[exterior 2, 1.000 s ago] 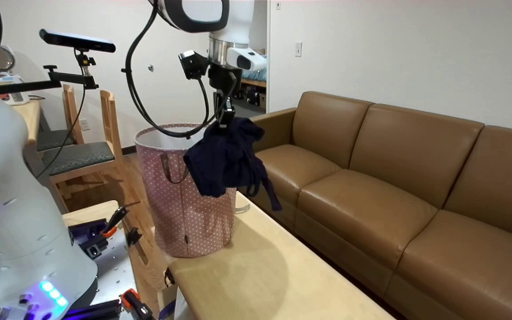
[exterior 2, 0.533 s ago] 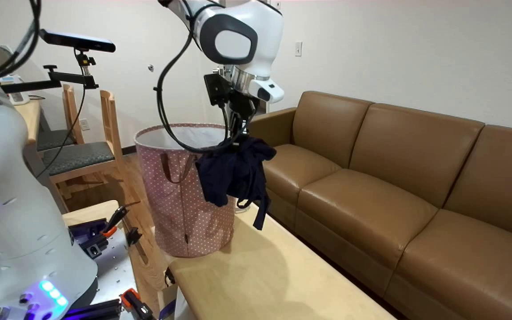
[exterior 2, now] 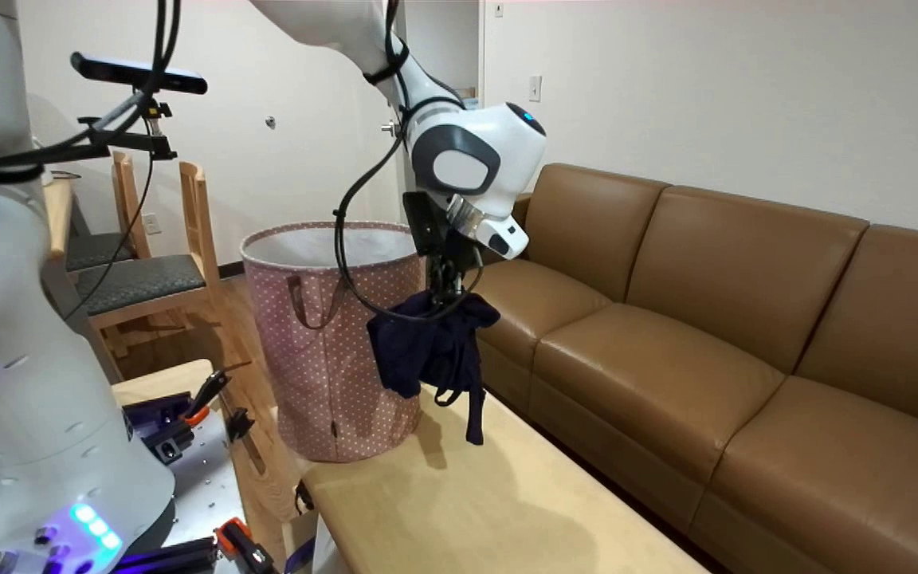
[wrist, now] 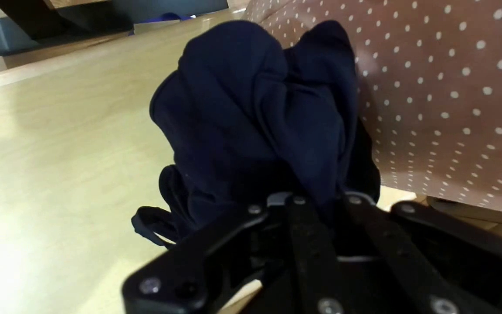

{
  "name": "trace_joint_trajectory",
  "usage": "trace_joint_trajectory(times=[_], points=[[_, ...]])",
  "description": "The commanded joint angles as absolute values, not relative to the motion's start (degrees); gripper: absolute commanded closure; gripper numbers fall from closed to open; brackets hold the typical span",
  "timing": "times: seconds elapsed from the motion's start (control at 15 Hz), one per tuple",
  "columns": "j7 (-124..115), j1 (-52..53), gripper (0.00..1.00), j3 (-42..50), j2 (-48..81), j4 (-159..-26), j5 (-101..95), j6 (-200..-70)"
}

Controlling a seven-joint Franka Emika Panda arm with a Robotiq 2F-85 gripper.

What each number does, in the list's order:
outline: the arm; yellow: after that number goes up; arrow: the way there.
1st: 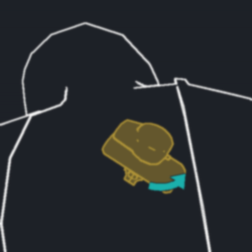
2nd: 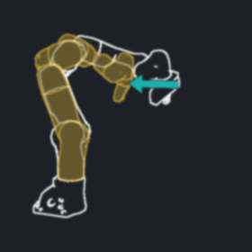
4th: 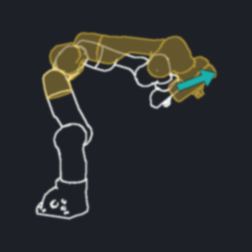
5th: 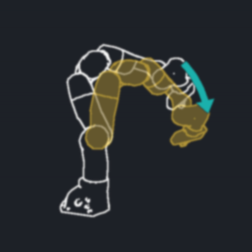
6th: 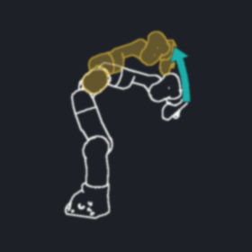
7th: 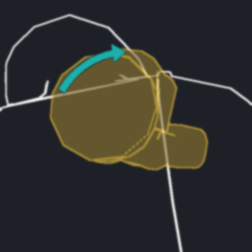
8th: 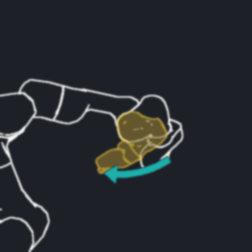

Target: Take the tank top from the laundry bag and put it on the table

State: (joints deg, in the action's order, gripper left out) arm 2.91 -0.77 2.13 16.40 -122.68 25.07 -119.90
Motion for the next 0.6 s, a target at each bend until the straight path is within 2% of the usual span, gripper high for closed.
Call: trace_joint_trajectory(times=[0.0,0.53], points=[[6.46,-3.46,0.94,0.26,21.74,-120.3,28.6,-118.77],[4.58,-6.24,0.93,-0.38,30.93,-120.7,30.53,-119.34]])
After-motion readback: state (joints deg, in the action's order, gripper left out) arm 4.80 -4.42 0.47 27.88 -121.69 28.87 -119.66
